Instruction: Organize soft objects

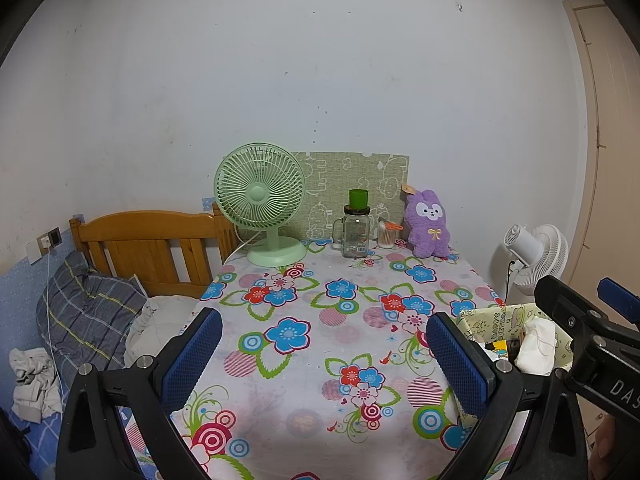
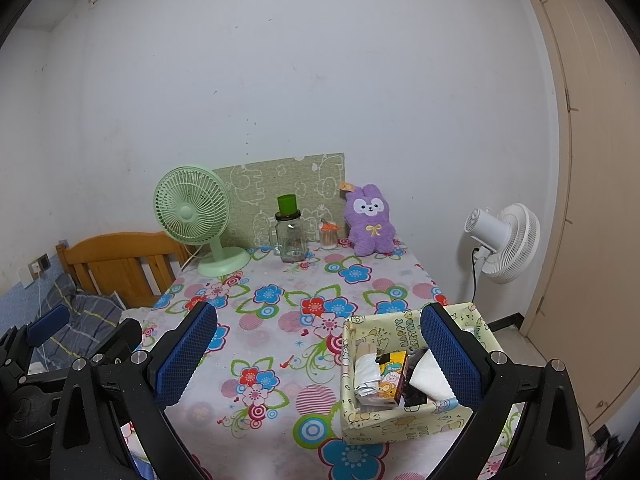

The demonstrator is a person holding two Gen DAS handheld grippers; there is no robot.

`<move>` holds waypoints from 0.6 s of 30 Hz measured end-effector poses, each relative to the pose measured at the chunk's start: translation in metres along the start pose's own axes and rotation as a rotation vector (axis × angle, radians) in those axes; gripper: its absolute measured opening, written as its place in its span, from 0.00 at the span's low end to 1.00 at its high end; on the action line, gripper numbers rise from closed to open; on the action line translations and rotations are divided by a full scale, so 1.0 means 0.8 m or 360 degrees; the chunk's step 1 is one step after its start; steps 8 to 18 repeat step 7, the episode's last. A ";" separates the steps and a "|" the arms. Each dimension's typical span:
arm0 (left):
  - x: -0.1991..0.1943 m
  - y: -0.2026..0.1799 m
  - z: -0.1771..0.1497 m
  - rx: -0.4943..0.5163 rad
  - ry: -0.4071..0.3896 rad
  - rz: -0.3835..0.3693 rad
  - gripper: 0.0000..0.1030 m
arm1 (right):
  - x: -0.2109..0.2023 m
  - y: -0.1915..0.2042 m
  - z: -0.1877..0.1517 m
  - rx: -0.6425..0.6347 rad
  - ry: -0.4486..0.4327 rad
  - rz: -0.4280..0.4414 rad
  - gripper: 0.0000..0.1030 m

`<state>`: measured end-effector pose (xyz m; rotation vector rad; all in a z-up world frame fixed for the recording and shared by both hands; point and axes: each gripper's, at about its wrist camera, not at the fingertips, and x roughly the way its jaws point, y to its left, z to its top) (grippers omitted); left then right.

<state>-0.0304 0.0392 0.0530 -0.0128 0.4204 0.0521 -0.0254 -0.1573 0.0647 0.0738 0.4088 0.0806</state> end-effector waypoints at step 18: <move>0.000 -0.001 0.001 0.0002 -0.0004 -0.0003 1.00 | -0.001 -0.001 0.000 0.0000 -0.0001 -0.0001 1.00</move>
